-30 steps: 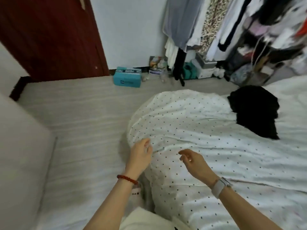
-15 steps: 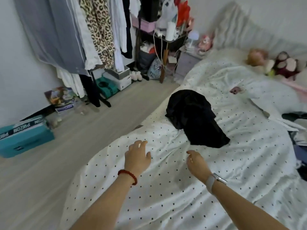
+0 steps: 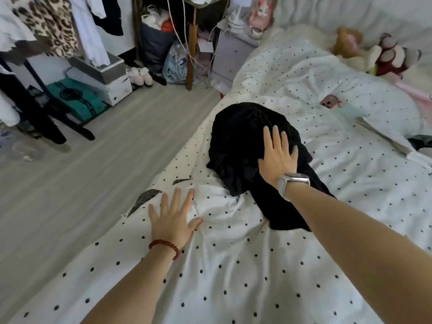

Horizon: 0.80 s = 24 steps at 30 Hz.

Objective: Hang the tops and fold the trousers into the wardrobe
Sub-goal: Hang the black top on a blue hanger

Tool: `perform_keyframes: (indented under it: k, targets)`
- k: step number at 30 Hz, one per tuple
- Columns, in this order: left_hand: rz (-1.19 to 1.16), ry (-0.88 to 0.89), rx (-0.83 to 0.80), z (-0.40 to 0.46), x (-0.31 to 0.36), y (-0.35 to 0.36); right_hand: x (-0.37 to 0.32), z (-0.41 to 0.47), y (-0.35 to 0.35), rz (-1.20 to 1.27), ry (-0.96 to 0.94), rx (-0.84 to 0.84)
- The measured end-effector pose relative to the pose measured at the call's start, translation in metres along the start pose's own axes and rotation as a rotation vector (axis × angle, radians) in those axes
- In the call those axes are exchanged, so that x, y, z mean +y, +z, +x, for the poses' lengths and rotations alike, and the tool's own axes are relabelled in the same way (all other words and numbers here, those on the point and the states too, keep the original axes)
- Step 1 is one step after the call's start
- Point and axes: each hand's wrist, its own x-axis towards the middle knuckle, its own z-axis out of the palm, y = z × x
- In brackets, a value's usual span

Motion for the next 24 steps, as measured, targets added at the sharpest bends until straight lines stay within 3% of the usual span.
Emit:
perform_keyframes:
  k: [6,11,16,19,22,24]
  targets:
    - [0.021,-0.024,-0.086,0.010,-0.002,0.001,-0.017,0.005,0.019,0.131,-0.036,-0.143]
    - [-0.059,-0.041,-0.158,0.011,-0.003,-0.021,-0.027,-0.065,0.012,0.661,0.032,-0.321]
    - [-0.067,-0.075,-0.200,-0.010,0.014,-0.053,-0.012,-0.134,-0.006,0.852,0.038,-0.395]
    - [-0.288,-0.118,-0.139,-0.035,0.041,-0.076,0.010,-0.173,-0.022,0.930,0.057,-0.366]
    - [-0.686,0.044,0.064,-0.070,0.074,-0.093,0.033,-0.210,-0.044,1.023,0.041,-0.351]
    - [-0.683,0.101,0.072,-0.093,0.096,-0.102,0.055,-0.240,-0.062,1.122,0.018,-0.362]
